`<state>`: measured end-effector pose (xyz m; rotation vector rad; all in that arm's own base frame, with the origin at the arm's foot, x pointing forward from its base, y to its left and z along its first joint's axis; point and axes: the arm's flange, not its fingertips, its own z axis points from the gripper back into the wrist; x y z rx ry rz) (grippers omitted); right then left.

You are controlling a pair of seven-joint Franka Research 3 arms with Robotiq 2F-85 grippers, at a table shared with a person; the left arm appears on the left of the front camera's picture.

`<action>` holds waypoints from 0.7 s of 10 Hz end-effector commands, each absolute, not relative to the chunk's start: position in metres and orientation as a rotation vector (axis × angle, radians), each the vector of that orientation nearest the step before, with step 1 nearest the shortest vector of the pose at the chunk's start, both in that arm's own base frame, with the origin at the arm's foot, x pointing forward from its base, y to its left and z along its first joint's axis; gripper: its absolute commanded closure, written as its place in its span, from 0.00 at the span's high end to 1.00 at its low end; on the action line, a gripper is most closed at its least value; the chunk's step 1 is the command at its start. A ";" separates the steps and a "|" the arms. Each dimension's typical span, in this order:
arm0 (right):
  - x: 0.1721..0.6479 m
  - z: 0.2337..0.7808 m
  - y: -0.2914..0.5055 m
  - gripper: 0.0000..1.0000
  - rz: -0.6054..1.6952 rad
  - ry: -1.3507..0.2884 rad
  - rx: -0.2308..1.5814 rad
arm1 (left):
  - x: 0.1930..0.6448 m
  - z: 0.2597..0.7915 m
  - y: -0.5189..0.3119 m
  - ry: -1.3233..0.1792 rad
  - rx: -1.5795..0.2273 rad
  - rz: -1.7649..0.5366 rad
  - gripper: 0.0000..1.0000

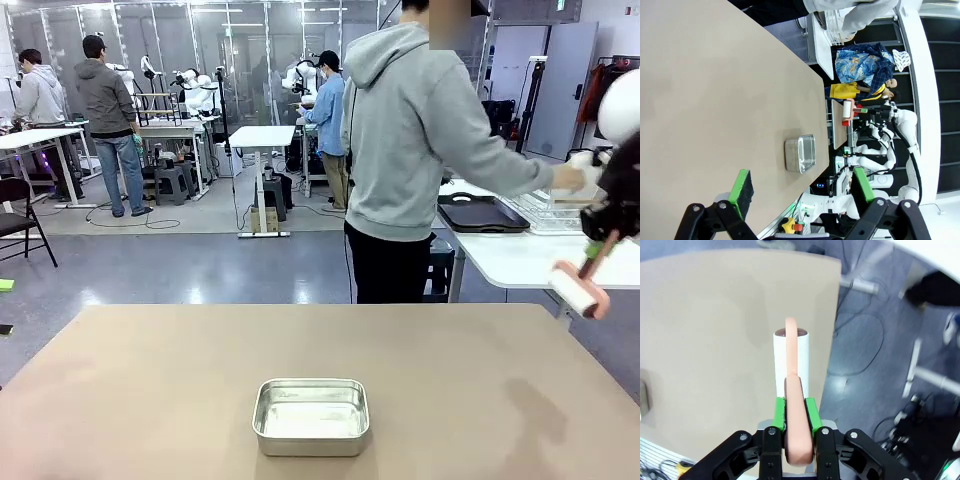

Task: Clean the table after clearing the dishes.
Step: Place the Lint Roller back on top of the Airtight Container.

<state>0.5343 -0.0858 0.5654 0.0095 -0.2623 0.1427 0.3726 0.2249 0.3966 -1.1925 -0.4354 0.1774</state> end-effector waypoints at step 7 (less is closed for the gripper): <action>0.458 0.610 0.207 0.21 0.973 -0.389 0.040 | 0.369 0.398 0.226 -0.431 -1.195 0.170 1.00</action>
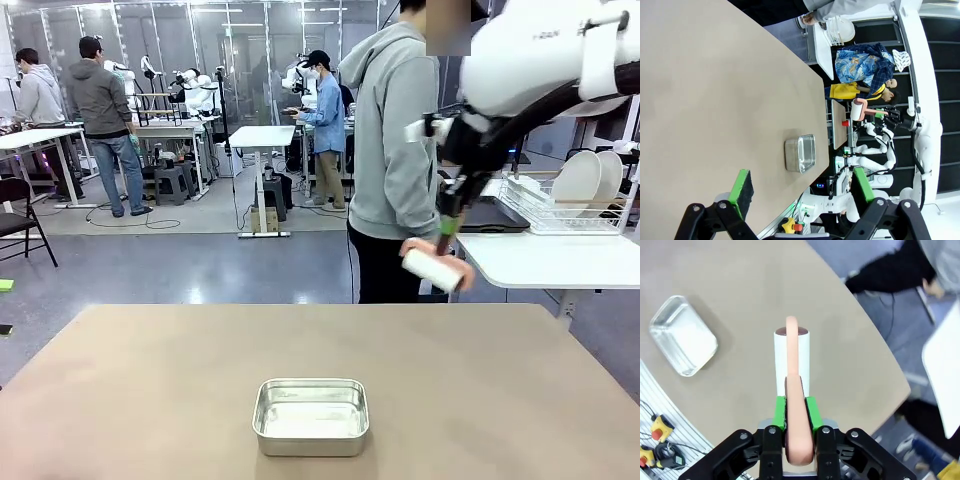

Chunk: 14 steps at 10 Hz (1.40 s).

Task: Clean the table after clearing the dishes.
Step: Place the Lint Roller back on top of the Airtight Container.

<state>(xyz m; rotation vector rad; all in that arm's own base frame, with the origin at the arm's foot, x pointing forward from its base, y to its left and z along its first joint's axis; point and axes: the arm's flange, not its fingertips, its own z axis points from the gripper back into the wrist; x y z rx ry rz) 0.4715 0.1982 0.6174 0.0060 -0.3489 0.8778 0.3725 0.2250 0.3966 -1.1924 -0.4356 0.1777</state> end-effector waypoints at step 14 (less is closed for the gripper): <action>0.391 0.553 0.356 0.21 1.405 -0.203 0.117 | 0.369 0.398 0.226 -0.431 -1.195 0.170 1.00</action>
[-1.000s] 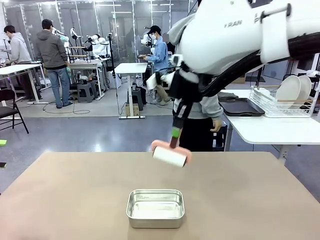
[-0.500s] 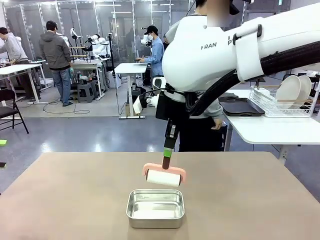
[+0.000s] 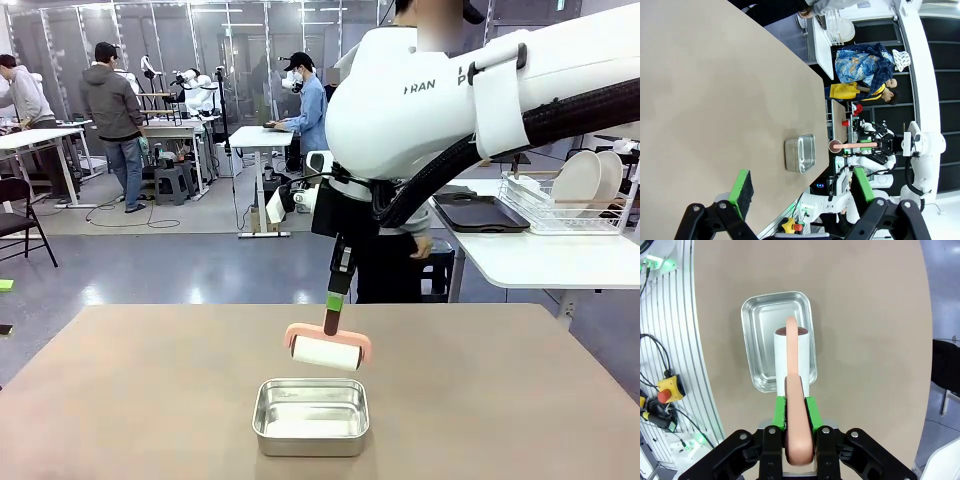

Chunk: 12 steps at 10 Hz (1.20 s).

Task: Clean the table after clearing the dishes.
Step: Place the Lint Roller back on top of the Airtight Container.

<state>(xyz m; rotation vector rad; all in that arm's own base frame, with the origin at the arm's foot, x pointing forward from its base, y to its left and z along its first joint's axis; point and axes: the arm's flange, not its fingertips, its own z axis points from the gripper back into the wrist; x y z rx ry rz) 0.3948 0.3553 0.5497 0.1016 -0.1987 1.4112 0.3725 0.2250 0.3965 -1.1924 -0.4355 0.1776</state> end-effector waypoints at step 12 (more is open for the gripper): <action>0.433 0.461 0.443 0.21 1.673 -0.014 -0.002 | 0.369 0.398 0.226 -0.431 -1.195 0.170 1.00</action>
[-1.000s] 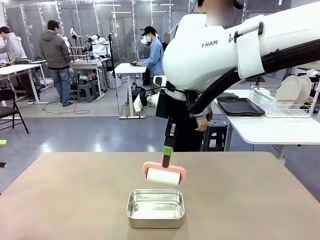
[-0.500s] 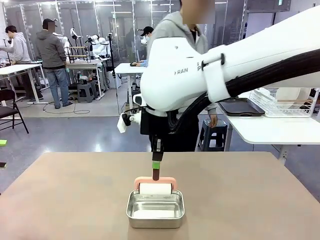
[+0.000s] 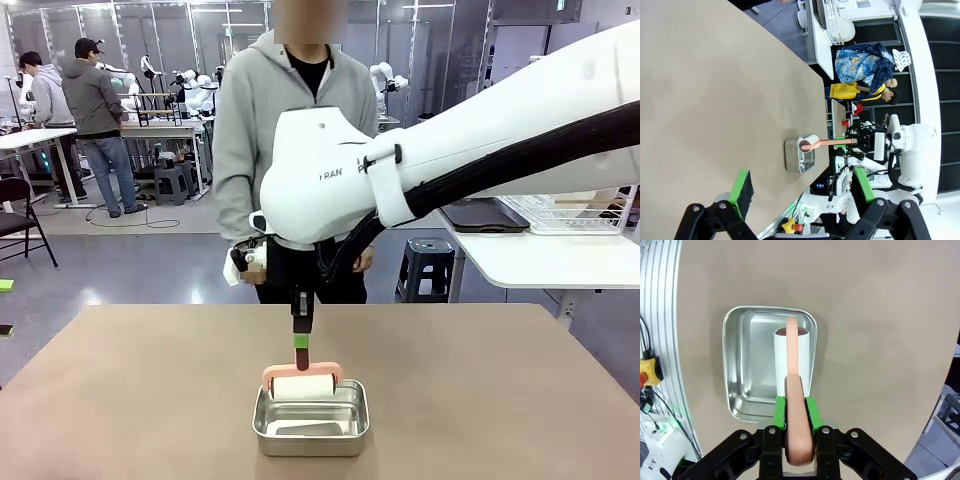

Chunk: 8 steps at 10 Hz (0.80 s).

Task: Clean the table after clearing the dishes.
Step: Place the Lint Roller back on top of the Airtight Container.

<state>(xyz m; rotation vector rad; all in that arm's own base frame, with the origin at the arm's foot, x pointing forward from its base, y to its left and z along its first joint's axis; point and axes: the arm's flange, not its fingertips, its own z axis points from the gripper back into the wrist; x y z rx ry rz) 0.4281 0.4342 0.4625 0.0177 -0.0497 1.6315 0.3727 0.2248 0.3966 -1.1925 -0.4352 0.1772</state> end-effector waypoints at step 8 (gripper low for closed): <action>0.433 0.396 0.442 0.21 1.587 -0.039 0.010 | 0.369 0.398 0.226 -0.431 -1.195 0.170 1.00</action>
